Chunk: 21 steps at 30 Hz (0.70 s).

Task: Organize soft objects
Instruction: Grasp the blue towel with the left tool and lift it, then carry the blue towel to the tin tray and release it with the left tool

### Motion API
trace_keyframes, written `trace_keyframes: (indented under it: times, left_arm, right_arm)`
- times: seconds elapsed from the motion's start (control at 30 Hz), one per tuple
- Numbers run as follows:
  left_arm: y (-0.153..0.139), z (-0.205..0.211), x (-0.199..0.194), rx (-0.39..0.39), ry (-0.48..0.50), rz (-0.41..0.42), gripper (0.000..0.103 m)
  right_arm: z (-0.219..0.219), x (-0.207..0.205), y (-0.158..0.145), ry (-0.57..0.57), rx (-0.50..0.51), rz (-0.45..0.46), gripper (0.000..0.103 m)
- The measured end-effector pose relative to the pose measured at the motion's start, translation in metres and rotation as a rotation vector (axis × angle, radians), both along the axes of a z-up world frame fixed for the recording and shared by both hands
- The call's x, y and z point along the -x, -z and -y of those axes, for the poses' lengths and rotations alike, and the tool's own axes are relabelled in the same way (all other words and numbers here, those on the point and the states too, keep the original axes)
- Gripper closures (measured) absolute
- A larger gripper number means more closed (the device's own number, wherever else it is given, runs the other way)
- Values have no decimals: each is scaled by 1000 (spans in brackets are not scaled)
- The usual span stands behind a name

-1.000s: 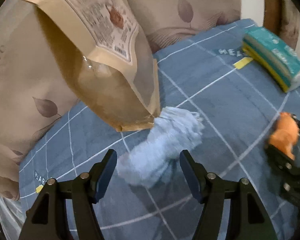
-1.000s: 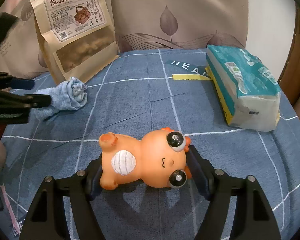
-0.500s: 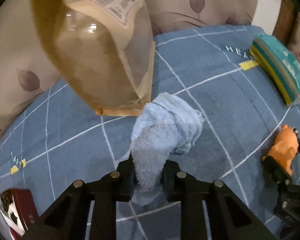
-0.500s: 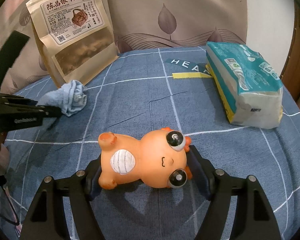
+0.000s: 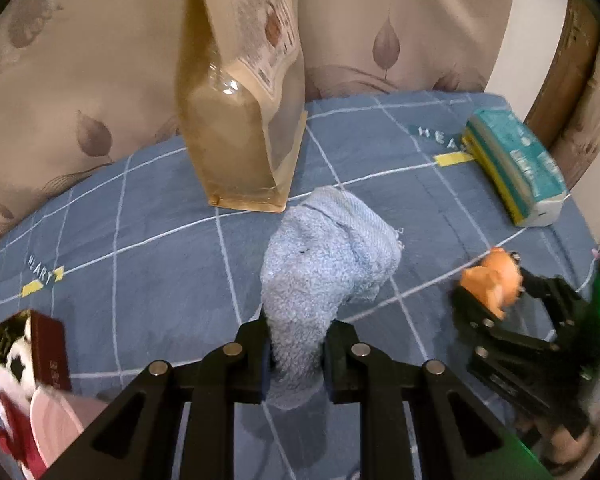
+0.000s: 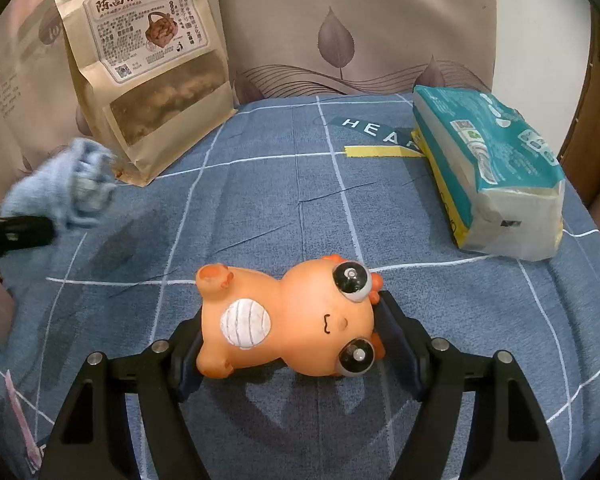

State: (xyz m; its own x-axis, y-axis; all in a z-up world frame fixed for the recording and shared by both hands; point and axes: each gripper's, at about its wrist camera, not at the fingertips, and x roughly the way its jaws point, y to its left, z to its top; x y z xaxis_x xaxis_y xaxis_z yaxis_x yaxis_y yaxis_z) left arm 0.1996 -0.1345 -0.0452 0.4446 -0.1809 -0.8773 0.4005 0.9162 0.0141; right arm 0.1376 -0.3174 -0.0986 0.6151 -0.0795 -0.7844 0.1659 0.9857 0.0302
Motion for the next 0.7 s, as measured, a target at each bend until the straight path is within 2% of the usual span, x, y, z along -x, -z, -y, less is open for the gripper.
trace_keyframes:
  times: [0.23,0.3,0.4,0.5,0.7]
  left_arm:
    - [-49,-44,33,77,-47,45,84]
    - [-61,-60,39,79,-63,63,84]
    - [-77,-91,45,72,-95,84,84]
    - [-87,-127,48,34,-142,116,84]
    - [-90,-212,39,-29,-296,124,84]
  right_arm:
    - [-2,-1,1,-1,13,-3,30]
    - [-2,-2,1,-2,18,-4,30]
    - [-3,-2,1,-2,22,-5,30]
    - [-3,-2,1,-4,28,-5,30]
    - [-5,-5,2,-4,47,-13,30]
